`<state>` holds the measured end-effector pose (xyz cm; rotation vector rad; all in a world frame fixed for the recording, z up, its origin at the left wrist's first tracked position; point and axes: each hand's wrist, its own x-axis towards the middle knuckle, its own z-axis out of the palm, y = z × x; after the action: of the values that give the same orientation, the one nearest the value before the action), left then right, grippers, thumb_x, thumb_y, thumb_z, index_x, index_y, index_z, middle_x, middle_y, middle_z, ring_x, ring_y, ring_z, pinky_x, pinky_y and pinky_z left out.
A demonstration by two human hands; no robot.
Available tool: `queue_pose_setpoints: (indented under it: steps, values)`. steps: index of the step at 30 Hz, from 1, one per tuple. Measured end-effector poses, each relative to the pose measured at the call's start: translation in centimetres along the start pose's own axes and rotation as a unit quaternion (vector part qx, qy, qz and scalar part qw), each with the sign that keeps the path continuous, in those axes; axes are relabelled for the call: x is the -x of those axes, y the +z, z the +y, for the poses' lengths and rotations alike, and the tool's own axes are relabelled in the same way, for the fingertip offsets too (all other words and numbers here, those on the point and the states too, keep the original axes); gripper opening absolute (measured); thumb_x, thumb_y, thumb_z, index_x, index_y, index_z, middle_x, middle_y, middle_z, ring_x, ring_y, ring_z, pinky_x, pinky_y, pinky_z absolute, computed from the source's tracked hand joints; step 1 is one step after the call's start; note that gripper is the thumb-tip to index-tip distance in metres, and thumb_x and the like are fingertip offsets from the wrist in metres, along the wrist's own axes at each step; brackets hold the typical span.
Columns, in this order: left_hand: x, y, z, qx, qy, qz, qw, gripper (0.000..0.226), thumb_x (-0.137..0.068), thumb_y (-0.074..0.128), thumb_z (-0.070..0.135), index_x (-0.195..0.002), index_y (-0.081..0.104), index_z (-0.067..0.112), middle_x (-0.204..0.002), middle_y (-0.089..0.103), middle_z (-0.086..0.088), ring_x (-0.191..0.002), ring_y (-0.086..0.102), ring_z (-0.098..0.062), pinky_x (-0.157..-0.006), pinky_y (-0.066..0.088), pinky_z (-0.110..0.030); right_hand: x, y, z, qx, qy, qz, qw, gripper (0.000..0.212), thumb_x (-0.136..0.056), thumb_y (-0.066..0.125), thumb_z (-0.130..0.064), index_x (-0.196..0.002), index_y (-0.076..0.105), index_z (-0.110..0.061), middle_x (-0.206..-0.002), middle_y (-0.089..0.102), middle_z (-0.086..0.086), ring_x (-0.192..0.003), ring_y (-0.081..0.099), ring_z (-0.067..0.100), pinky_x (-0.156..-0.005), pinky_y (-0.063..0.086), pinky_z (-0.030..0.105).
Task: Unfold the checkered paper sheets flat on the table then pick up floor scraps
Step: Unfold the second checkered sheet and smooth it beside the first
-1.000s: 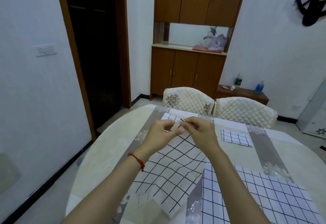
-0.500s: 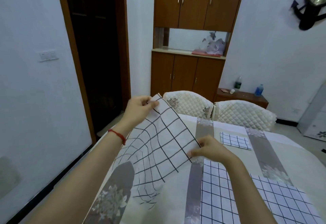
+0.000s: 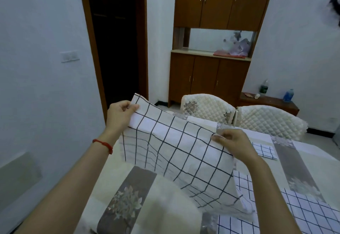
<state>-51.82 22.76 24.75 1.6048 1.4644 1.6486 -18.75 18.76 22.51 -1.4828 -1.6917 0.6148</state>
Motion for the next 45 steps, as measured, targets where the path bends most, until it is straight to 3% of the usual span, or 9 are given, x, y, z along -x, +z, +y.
queue_pose_setpoints:
  steps: [5,11,14,17,20,22,31,38,45]
  values:
    - [-1.3,0.4,-4.5,-0.055,-0.022,-0.018,0.998,0.035,-0.085,0.062,0.02,-0.053,0.049,0.024,-0.053,0.038,0.003,-0.051,0.034,-0.011,-0.052,0.03,-0.023,-2.4,1.4,0.4,0.051,0.03,-0.017,0.998,0.043,-0.078,0.07,-0.036,-0.04,0.053,-0.026,-0.034,0.044,-0.011,-0.035,0.041,0.001,-0.035,0.027,0.011]
    - [-3.3,1.3,-13.1,-0.097,-0.089,-0.075,0.988,0.033,-0.085,0.063,0.019,-0.058,0.047,0.008,-0.054,0.035,-0.004,-0.051,0.032,-0.013,-0.05,0.027,-0.023,-5.1,6.7,4.6,0.147,0.099,-0.084,0.981,0.055,-0.081,0.066,-0.04,-0.049,0.028,-0.017,-0.048,0.023,-0.002,-0.047,0.025,0.015,-0.05,0.016,0.028]
    - [-4.2,2.4,-17.8,-0.112,-0.116,-0.096,0.982,0.038,-0.084,0.063,0.018,-0.057,0.038,0.013,-0.056,0.029,-0.002,-0.053,0.028,-0.015,-0.051,0.023,-0.028,-6.3,9.8,7.0,0.194,0.142,-0.113,0.964,0.044,-0.083,0.064,-0.041,-0.051,0.045,-0.018,-0.05,0.04,-0.002,-0.051,0.039,0.015,-0.048,0.023,0.027]
    - [-4.9,3.8,-22.4,-0.138,-0.14,-0.117,0.973,0.044,-0.084,0.063,0.018,-0.054,0.031,0.016,-0.054,0.028,-0.001,-0.052,0.027,-0.017,-0.05,0.021,-0.03,-7.2,12.8,9.9,0.238,0.187,-0.136,0.943,0.026,-0.088,0.058,-0.036,-0.076,0.064,-0.013,-0.073,0.061,0.007,-0.069,0.054,0.021,-0.056,0.036,0.028]
    - [-5.0,5.1,-26.3,-0.139,-0.156,-0.156,0.966,0.05,-0.085,0.062,0.016,-0.05,0.026,0.017,-0.05,0.024,-0.001,-0.053,0.027,-0.02,-0.052,0.021,-0.031,-7.4,15.0,12.7,0.259,0.228,-0.153,0.926,0.026,-0.093,0.051,-0.029,-0.097,0.065,-0.008,-0.083,0.066,0.012,-0.078,0.059,0.025,-0.065,0.042,0.029]
    - [-4.7,6.0,-28.9,-0.146,-0.171,-0.177,0.958,0.049,-0.085,0.062,0.016,-0.05,0.027,0.016,-0.051,0.025,-0.002,-0.056,0.029,-0.02,-0.055,0.022,-0.032,-7.2,16.3,14.5,0.269,0.248,-0.141,0.92,0.025,-0.094,0.049,-0.028,-0.099,0.064,-0.009,-0.079,0.067,0.01,-0.071,0.059,0.023,-0.063,0.041,0.027]
    - [-4.5,8.3,-35.6,-0.193,-0.196,-0.193,0.942,0.051,-0.087,0.059,0.015,-0.048,0.026,0.016,-0.048,0.026,-0.003,-0.056,0.03,-0.022,-0.055,0.021,-0.032,-7.5,20.9,20.0,0.333,0.244,-0.084,0.907,0.026,-0.096,0.043,-0.022,-0.097,0.062,-0.005,-0.097,0.066,0.016,-0.09,0.06,0.032,-0.071,0.045,0.035]
    - [-5.5,9.2,-38.3,-0.189,-0.216,-0.193,0.938,0.039,-0.088,0.057,0.015,-0.056,0.037,0.006,-0.056,0.033,-0.013,-0.059,0.031,-0.023,-0.056,0.022,-0.031,-9.3,22.9,22.1,0.374,0.253,-0.05,0.891,0.031,-0.094,0.048,-0.03,-0.099,0.064,-0.005,-0.098,0.065,0.014,-0.1,0.052,0.031,-0.088,0.032,0.036]
    - [-6.3,10.5,-38.6,-0.185,-0.201,-0.197,0.942,0.046,-0.088,0.057,0.015,-0.051,0.029,0.013,-0.049,0.027,-0.003,-0.051,0.025,-0.019,-0.05,0.02,-0.029,-10.5,23.1,24.1,0.387,0.219,-0.012,0.896,0.031,-0.094,0.047,-0.029,-0.097,0.064,-0.003,-0.096,0.062,0.016,-0.098,0.051,0.032,-0.087,0.029,0.038]
